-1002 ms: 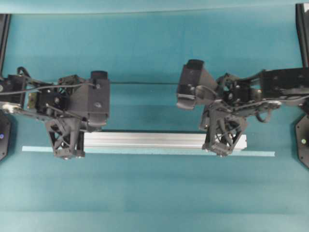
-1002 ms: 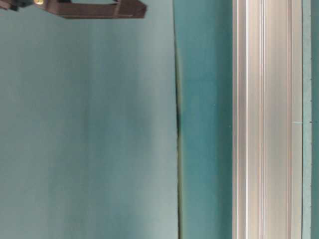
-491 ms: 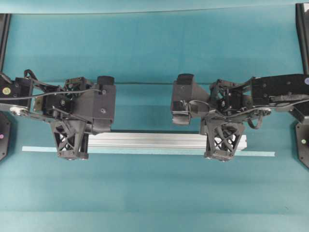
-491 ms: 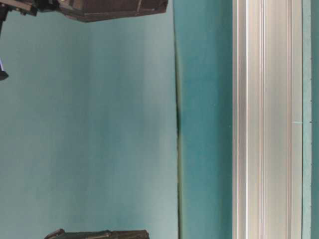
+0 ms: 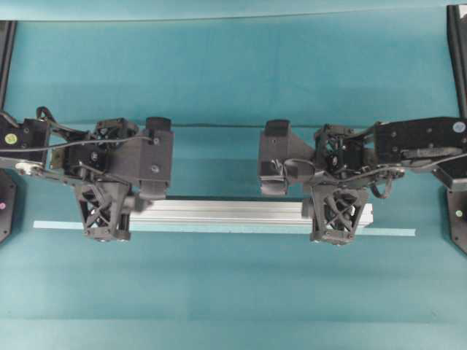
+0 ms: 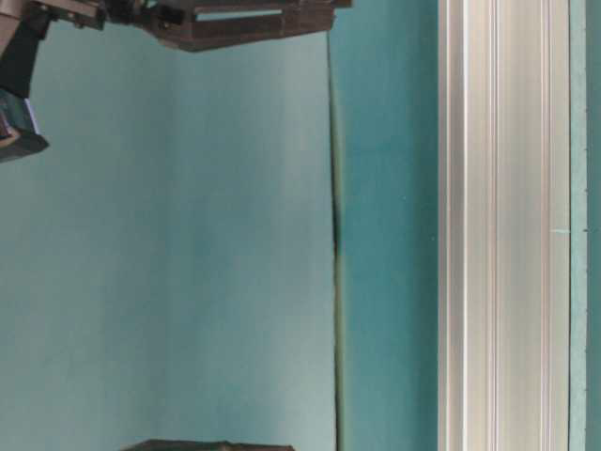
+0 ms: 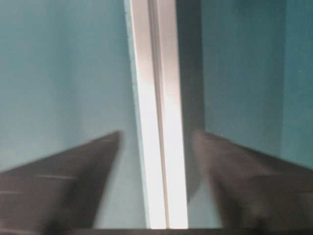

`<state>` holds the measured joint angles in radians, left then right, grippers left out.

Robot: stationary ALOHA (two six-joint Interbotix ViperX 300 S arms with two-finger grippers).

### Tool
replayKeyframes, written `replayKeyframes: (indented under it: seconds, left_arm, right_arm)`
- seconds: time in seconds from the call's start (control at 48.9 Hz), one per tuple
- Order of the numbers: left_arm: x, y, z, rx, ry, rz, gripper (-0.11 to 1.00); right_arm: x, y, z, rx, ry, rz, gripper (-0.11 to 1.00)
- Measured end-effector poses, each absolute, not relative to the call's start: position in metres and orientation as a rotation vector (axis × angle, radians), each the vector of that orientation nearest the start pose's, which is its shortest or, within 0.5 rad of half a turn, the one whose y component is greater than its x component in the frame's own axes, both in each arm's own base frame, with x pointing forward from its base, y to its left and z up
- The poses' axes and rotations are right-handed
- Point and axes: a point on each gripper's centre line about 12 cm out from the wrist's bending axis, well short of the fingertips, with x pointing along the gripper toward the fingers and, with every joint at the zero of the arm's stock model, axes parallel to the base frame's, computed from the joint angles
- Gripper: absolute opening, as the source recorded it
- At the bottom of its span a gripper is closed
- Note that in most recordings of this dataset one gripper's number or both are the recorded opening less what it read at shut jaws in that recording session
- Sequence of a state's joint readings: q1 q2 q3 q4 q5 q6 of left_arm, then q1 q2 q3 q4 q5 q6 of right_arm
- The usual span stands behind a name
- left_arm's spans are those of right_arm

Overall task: Lift the metal rail with both hands.
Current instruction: 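Lower both open grippers over the rail near each end, then close both grippers around the silver rail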

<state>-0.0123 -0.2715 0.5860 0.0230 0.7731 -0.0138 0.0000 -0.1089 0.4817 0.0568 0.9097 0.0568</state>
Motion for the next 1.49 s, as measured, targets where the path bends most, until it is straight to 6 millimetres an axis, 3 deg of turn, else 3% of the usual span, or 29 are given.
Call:
replayKeyframes:
  seconds: [0.102,0.143,0.675,1.023,1.493]
  left_arm:
    - [0.314,-0.003,0.222,0.020,1.116,-0.001,0.96]
    - [0.313,-0.003,0.216,0.023,1.135,-0.001,0.99]
    - [0.318,-0.004,0.180,0.022,1.146,-0.005,0.99]
    - [0.321,0.007,0.162,0.006,1.127,0.023,0.99]
    - [0.324,0.002,0.136,-0.002,1.118,0.017,0.99]
  right_arm:
    - [0.338,0.006,0.203,0.078,1.293,-0.020,0.96]
    - [0.338,0.007,0.200,0.058,1.298,-0.019,0.96]
    - [0.338,0.007,0.171,0.031,1.299,-0.019,0.96]
    - [0.331,0.007,0.153,0.032,1.287,-0.018,0.96]
    - [0.337,0.007,0.129,0.030,1.264,-0.017,0.96]
